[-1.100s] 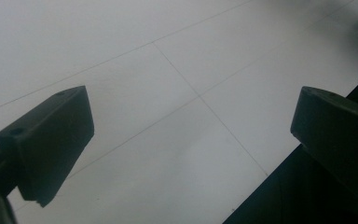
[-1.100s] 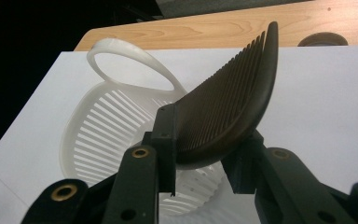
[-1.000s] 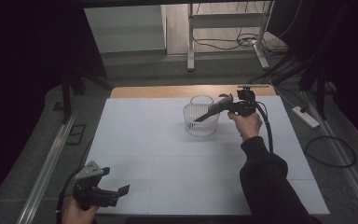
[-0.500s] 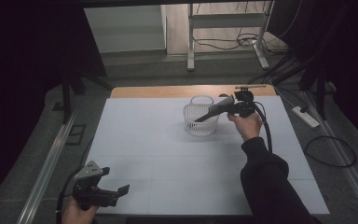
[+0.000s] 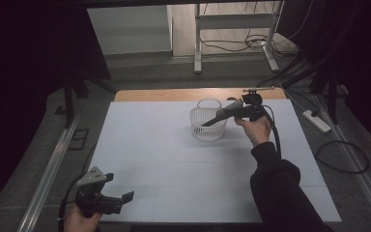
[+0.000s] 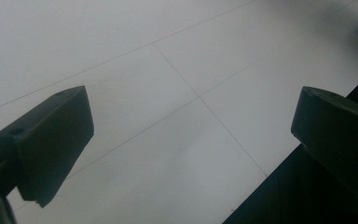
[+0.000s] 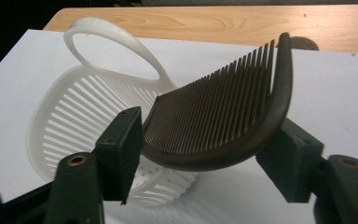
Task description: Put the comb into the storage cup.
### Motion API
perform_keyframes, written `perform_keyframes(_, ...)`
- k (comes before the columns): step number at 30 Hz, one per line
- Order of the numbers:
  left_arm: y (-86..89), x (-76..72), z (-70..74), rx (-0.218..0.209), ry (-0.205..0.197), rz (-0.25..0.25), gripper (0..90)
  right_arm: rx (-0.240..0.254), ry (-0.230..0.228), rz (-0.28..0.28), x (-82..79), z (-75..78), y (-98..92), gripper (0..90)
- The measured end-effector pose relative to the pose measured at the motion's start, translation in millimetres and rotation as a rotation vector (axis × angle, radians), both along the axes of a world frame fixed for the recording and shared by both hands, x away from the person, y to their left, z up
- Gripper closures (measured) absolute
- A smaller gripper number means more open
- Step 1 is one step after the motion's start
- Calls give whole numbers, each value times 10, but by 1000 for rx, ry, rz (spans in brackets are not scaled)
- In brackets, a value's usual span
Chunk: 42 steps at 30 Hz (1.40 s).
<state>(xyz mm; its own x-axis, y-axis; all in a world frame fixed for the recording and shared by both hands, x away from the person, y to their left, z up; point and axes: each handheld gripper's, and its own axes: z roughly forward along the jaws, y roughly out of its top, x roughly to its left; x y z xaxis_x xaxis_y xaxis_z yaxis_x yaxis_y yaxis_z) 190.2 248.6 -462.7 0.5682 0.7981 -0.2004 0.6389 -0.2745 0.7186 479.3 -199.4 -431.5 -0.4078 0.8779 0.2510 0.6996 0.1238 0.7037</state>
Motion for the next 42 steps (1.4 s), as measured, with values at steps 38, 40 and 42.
perform_keyframes(38, 1, 1, 0, 0, -1, -1, 0, -179, -85, 112, -50, 52, 75, 0)
perform_keyframes(40, 1, 0, 0, 0, 0, -1, 0, -183, -95, 120, -68, 65, 74, 0)
perform_keyframes(42, 1, 0, 0, 1, -1, -1, 0, -180, -96, 124, -88, 78, 66, 0)
